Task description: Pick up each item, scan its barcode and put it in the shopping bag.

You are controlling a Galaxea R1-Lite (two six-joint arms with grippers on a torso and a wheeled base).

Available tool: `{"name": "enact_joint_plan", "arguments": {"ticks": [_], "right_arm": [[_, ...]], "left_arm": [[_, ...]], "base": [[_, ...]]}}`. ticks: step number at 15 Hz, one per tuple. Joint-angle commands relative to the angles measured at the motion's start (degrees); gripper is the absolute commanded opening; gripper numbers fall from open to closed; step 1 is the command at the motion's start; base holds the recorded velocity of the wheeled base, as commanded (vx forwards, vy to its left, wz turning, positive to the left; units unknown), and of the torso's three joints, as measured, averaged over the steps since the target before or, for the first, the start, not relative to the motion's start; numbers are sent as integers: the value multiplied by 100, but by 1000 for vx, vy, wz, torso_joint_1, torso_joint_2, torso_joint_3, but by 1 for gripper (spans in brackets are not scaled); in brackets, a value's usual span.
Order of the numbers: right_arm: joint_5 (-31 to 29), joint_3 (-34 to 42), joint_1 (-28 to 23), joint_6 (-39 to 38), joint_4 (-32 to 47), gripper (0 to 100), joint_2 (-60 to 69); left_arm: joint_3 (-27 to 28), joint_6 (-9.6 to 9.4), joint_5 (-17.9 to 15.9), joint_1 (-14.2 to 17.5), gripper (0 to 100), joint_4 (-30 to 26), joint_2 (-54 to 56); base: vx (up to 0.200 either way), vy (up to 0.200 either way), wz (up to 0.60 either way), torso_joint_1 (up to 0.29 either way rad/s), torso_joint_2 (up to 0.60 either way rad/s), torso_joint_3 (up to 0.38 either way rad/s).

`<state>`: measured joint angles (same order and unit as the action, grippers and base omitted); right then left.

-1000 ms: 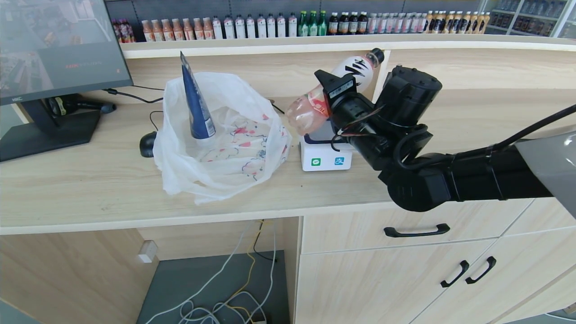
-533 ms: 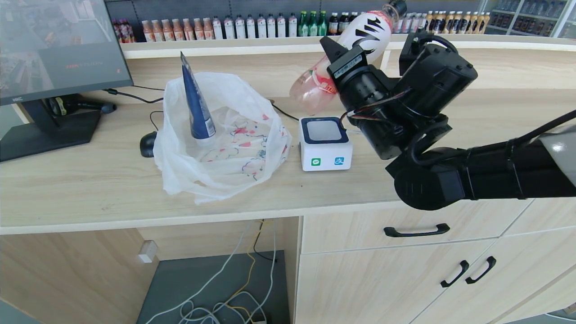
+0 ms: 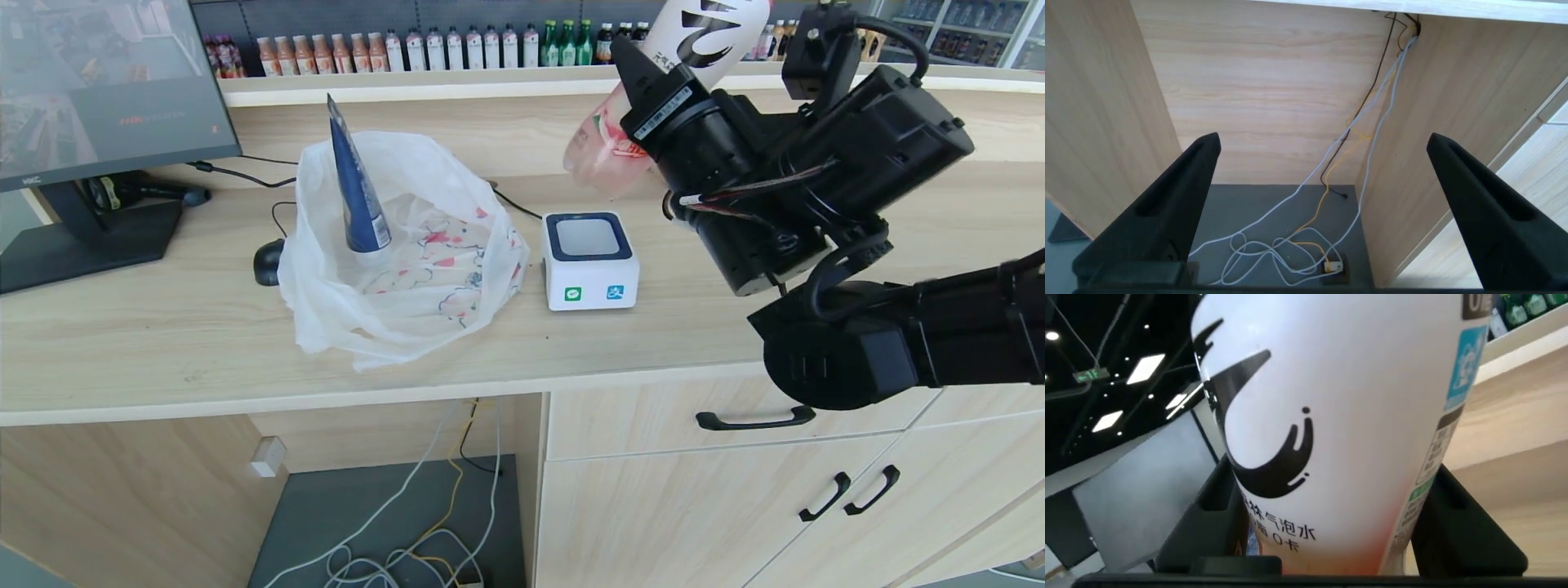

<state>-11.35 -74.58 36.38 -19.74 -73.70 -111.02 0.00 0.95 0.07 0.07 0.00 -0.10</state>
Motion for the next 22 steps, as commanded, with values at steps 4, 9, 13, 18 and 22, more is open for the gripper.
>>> {"name": "enact_joint_plan", "arguments": {"ticks": [4, 9, 13, 18, 22], "right_arm": [[-25, 1394, 10, 866, -751, 0, 529], [669, 2018, -113, 2044, -1357, 0, 494], [1469, 2079, -649, 2554, -1586, 0, 274], [1653, 1851, -904, 2633, -1630, 0, 63], [1636, 1754, -922, 2598, -1630, 0, 45]], "left_arm": [[0, -7, 1, 1, 100, 0, 1], [0, -16, 1, 1, 100, 0, 1], [0, -16, 1, 1, 100, 0, 1], [0, 2, 1, 1, 100, 0, -8], [0, 2, 1, 1, 100, 0, 1]], "base": [[0, 0, 0, 0, 0, 0], [0, 0, 0, 0, 0, 0], [0, 0, 0, 0, 0, 0], [0, 40, 0, 0, 1, 0], [0, 200, 0, 1, 5, 4]]}}
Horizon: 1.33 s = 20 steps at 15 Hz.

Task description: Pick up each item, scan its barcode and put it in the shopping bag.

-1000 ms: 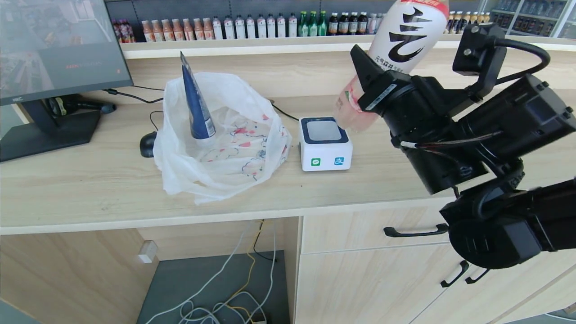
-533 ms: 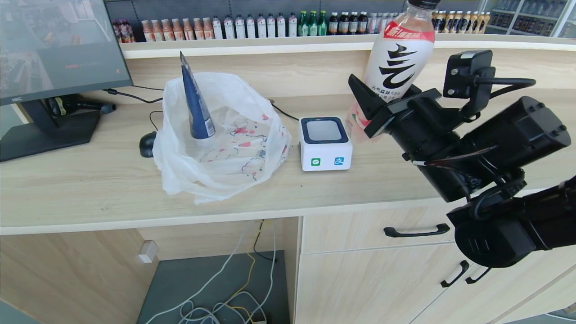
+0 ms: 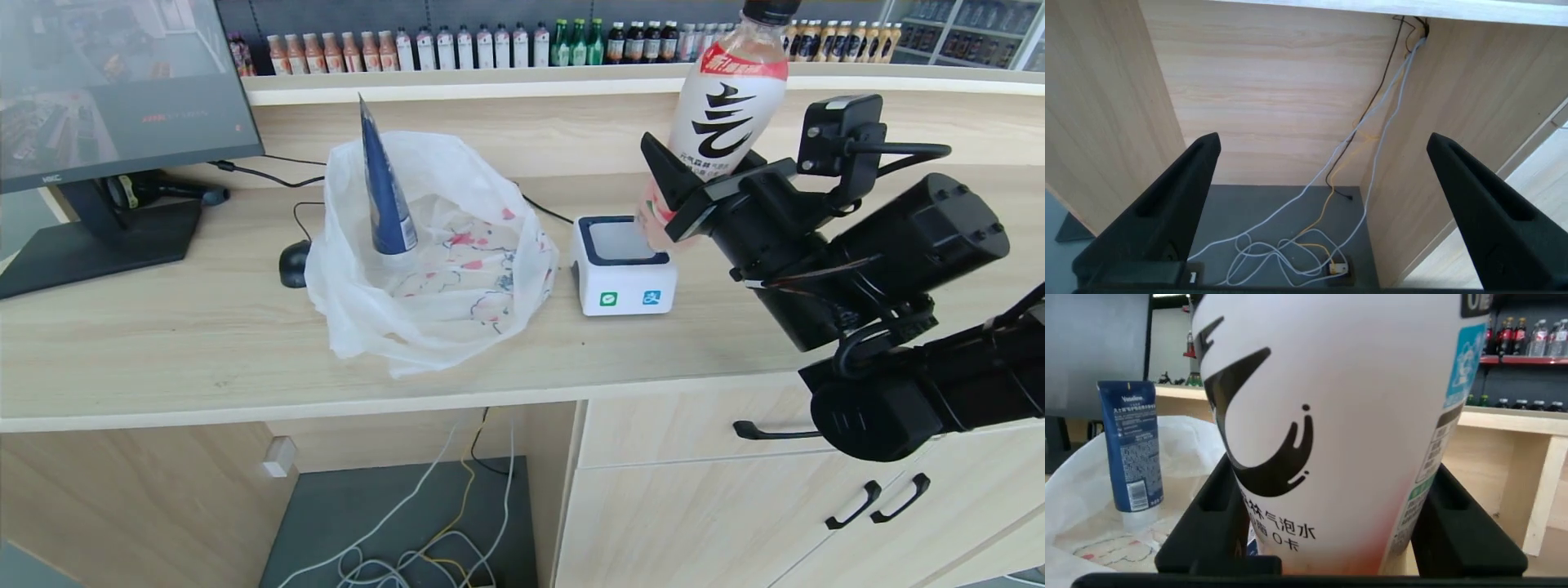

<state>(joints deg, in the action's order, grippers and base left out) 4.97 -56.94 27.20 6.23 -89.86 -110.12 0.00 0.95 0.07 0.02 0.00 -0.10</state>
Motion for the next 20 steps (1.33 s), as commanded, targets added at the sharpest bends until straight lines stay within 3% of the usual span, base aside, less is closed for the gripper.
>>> {"name": "enact_joint_plan", "arguments": {"ticks": [1, 10, 18, 20], "right_arm": [[4, -10, -4, 1, -14, 0, -45], [-14, -10, 22, -25, -14, 0, 8], [-5, -1, 110, -25, -6, 0, -36], [4, -98, 110, -87, 504, 0, -19]], "left_arm": [[0, 2, 1, 6, 100, 0, 1], [0, -7, 1, 6, 100, 0, 1], [0, -7, 1, 6, 100, 0, 1], [0, -7, 1, 6, 100, 0, 1]], "base": [[0, 200, 0, 2, 2, -2], [0, 200, 0, 2, 3, 3], [0, 0, 0, 0, 0, 0], [0, 0, 0, 0, 0, 0]]}}
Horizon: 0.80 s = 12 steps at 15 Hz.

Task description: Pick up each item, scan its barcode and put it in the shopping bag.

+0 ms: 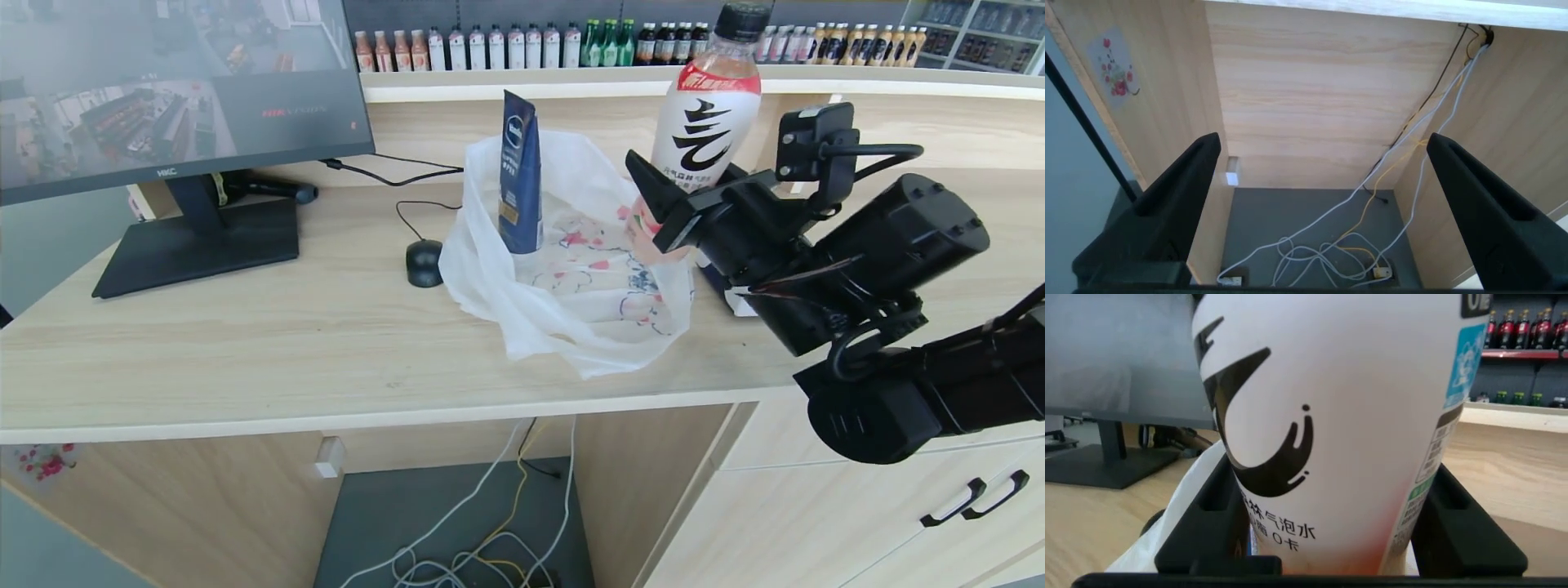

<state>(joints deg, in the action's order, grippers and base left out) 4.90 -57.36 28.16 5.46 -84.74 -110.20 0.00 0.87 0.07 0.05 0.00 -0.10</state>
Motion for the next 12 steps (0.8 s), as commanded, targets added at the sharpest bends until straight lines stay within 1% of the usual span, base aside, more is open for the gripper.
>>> {"name": "enact_joint_plan", "arguments": {"ticks": [1, 3, 6, 9, 12], "right_arm": [[11, -171, 14, -10, 230, 0, -36], [28, -610, 14, -10, 836, 0, -98], [20, -1559, 14, -142, 1803, 0, -282], [20, -1814, 14, -142, 2348, 0, -397], [46, -1928, -74, -151, 2576, 0, -590]], "left_arm": [[0, 1, 1, 4, 100, 0, 1], [0, 1, 1, 4, 100, 0, 1], [0, 1, 1, 4, 100, 0, 1], [0, 1, 1, 4, 100, 0, 1], [0, 1, 1, 4, 100, 0, 1]], "base": [[0, 0, 0, 0, 0, 0], [0, 0, 0, 0, 0, 0], [0, 0, 0, 0, 0, 0], [0, 0, 0, 0, 0, 0], [0, 0, 0, 0, 0, 0]]}}
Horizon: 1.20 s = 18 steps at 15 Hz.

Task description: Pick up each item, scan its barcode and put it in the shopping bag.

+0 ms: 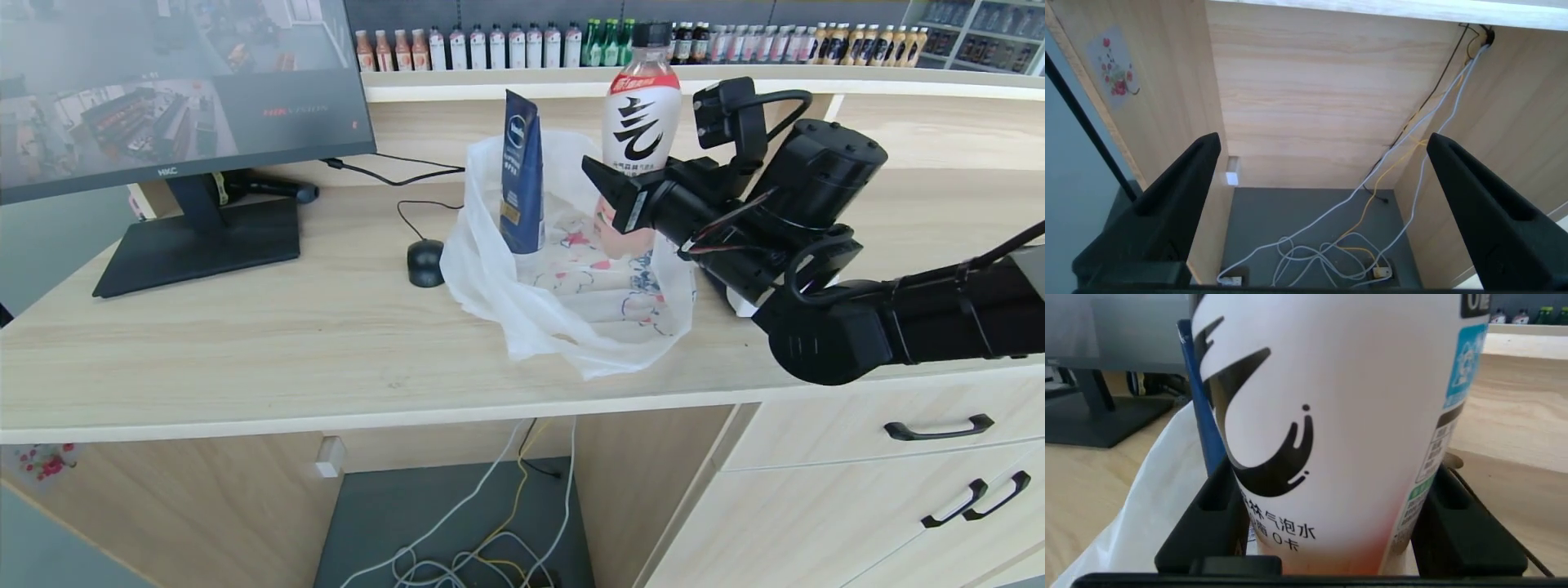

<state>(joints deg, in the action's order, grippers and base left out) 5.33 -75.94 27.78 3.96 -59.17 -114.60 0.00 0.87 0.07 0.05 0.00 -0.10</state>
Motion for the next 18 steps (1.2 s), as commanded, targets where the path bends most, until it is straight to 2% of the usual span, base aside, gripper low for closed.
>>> {"name": "enact_joint_plan", "arguments": {"ticks": [1, 6, 18], "right_arm": [[3, -238, -80, -1, 125, 0, -212], [-32, -958, -89, 43, 653, 0, -616], [-41, -914, -185, 8, 512, 0, -1090]], "left_arm": [[0, 1, 1, 4, 100, 0, 1], [0, 1, 1, 4, 100, 0, 1], [0, 1, 1, 4, 100, 0, 1]], "base": [[0, 0, 0, 0, 0, 0], [0, 0, 0, 0, 0, 0], [0, 0, 0, 0, 0, 0]]}}
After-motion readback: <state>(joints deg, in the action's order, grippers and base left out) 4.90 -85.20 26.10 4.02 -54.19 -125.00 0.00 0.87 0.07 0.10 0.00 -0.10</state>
